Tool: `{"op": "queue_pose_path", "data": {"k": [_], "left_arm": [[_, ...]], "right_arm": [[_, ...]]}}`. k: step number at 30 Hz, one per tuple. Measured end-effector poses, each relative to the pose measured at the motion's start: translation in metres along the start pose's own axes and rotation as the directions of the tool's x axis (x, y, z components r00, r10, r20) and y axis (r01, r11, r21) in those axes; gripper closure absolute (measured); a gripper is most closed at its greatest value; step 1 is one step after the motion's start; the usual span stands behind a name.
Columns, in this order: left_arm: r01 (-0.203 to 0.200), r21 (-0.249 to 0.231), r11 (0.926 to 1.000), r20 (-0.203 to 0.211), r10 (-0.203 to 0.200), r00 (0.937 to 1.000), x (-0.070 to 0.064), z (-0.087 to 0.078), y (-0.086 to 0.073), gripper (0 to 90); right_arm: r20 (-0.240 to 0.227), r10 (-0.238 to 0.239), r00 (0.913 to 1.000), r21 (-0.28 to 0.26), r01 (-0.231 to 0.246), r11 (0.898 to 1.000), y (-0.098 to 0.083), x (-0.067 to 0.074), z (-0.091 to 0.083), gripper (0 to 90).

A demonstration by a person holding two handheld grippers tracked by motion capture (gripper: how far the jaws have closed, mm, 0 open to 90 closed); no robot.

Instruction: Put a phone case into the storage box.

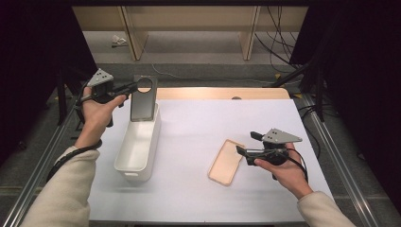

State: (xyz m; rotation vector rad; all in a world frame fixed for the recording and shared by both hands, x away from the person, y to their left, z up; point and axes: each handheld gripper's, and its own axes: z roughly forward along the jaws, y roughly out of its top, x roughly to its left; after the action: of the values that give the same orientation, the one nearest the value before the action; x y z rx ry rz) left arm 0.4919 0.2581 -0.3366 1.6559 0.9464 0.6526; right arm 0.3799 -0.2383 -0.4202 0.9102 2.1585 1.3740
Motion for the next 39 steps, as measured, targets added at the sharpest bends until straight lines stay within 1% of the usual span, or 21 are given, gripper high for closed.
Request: {"op": "queue_pose_path", "data": {"k": [7, 10, 24, 26, 30, 39], "left_arm": [[0.003, 0.012, 0.9999, -0.010, -0.003, 0.9999, 0.005, 0.003, -0.005, 81.7], [-0.003, 0.017, 0.9999, -0.018, 0.004, 0.9998, 0.007, 0.004, -0.007, 81.7], [0.004, 0.040, 0.9992, -0.037, -0.003, 0.9993, 0.014, 0.009, -0.013, 81.7], [0.009, 0.039, 0.9992, -0.036, -0.008, 0.9993, 0.014, 0.010, -0.014, 81.7], [0.006, 0.039, 0.9992, -0.035, -0.005, 0.9994, 0.015, 0.011, -0.014, 81.7], [0.014, 0.042, 0.9990, -0.035, -0.013, 0.9993, 0.016, 0.015, -0.015, 81.7]], "right_arm": [[-0.001, 0.000, 1.0000, -0.001, 0.000, 1.000, 0.000, 0.000, 0.000, 23.1], [-0.001, 0.001, 1.0000, -0.002, -0.001, 1.000, 0.000, 0.000, 0.000, 23.1], [-0.001, 0.001, 1.0000, -0.002, -0.001, 1.000, 0.000, -0.001, 0.000, 23.2], [-0.002, 0.001, 1.0000, -0.003, -0.001, 1.000, 0.000, -0.001, 0.000, 23.2], [-0.001, 0.000, 1.0000, -0.003, 0.000, 1.000, 0.000, 0.000, 0.000, 23.2], [-0.001, 0.001, 1.0000, -0.002, -0.001, 1.000, 0.000, -0.001, 0.000, 23.4]]}}
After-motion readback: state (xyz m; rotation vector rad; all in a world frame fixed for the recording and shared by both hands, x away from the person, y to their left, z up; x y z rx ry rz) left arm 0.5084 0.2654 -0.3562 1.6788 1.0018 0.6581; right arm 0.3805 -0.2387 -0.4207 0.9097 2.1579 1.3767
